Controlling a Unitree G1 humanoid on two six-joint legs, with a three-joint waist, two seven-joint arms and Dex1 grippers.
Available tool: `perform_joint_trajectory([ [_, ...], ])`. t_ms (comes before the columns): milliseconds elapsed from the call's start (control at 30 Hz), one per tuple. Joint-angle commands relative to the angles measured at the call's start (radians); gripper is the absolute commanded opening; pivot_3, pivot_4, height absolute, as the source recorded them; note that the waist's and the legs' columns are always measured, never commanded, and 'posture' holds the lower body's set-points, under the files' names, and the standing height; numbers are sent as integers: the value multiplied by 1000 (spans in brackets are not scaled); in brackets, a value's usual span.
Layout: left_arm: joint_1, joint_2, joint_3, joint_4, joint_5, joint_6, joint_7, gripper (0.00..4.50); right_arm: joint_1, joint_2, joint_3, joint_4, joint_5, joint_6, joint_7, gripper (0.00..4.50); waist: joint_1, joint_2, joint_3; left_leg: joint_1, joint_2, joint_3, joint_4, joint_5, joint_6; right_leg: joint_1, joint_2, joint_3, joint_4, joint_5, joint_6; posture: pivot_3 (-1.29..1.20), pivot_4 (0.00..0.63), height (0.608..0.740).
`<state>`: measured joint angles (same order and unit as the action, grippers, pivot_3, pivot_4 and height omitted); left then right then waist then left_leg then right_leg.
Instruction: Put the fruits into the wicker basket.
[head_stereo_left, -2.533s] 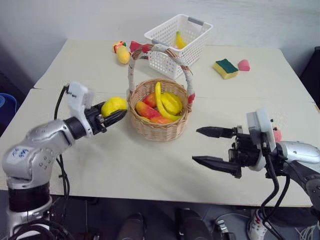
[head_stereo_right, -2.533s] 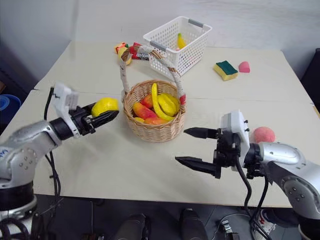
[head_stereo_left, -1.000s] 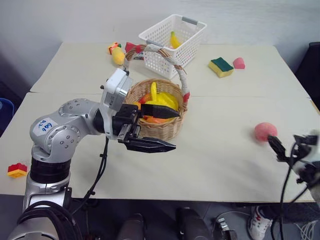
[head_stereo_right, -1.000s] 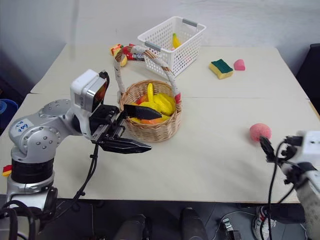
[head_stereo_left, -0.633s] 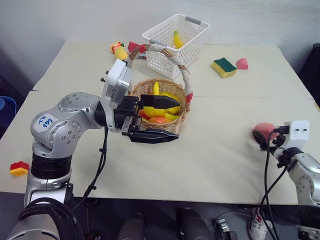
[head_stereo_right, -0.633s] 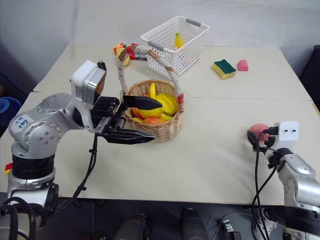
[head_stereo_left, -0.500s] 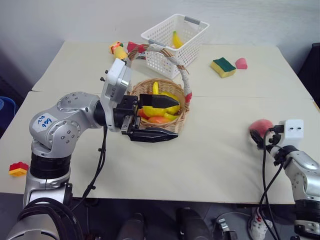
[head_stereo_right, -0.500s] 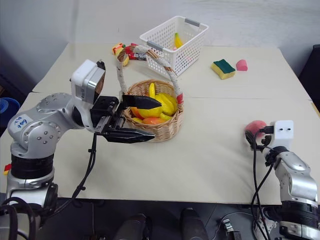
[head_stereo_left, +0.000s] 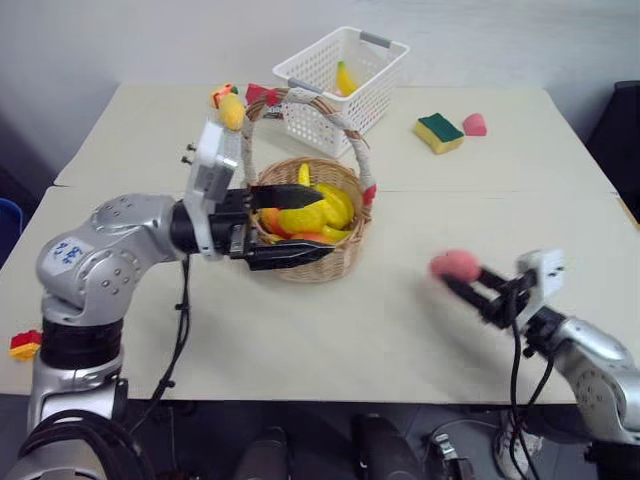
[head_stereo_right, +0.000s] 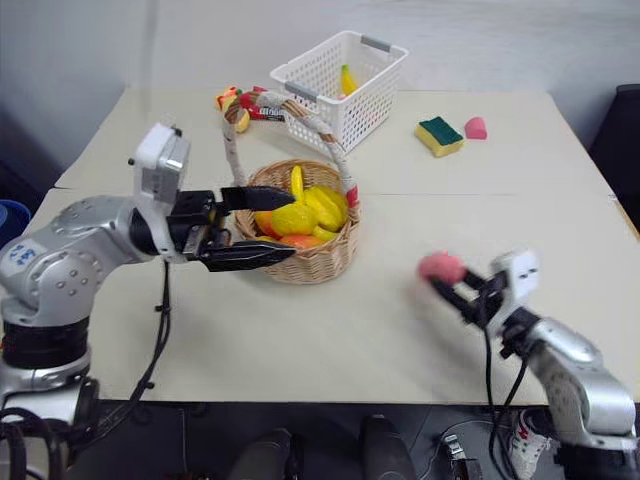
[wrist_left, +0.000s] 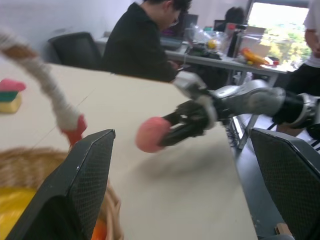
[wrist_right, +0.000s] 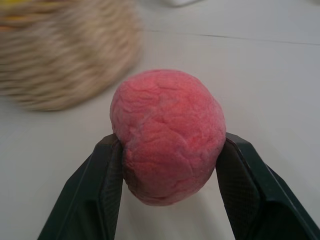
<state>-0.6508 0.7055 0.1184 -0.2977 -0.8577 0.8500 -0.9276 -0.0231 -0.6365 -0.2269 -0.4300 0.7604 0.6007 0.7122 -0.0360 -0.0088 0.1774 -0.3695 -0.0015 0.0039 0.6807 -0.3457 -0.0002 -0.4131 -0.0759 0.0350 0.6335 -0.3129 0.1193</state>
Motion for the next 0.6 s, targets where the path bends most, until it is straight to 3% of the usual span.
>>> perform_joint_trajectory([
  [33,56,77,95,-17,-7,-4,-10,4500,-170,14,79,-144,112,106,-54,2250,-2,-1,1,0,0,0,1,0,0,0,0,0,0,0,0,0,150,740],
  [133,104,124,133,-20,-4,-10,-13,4500,-370,112,179,-105,92,180,-182,2250,4,-1,1,1,-1,-3,0,1,-1,0,-3,0,-3,-1,-1,0,150,740],
  [267,98,147,165,-15,-19,-9,8,4500,-617,253,362,48,-80,255,-328,2250,14,-1,1,-4,-2,-9,0,2,-4,-3,-4,-4,-4,-2,-4,0,150,740],
  [467,67,128,156,-27,-24,-8,44,4500,-736,386,367,146,-176,254,-437,4181,9,-2,0,-17,-5,-10,2,2,-3,-16,-5,-6,7,-2,-4,0,150,740],
  [600,71,123,160,-35,-31,-7,53,4500,-667,350,290,9,-105,289,-401,4181,6,-2,0,-22,-6,-10,2,2,-3,-25,-5,-9,13,-2,-4,0,150,740],
])
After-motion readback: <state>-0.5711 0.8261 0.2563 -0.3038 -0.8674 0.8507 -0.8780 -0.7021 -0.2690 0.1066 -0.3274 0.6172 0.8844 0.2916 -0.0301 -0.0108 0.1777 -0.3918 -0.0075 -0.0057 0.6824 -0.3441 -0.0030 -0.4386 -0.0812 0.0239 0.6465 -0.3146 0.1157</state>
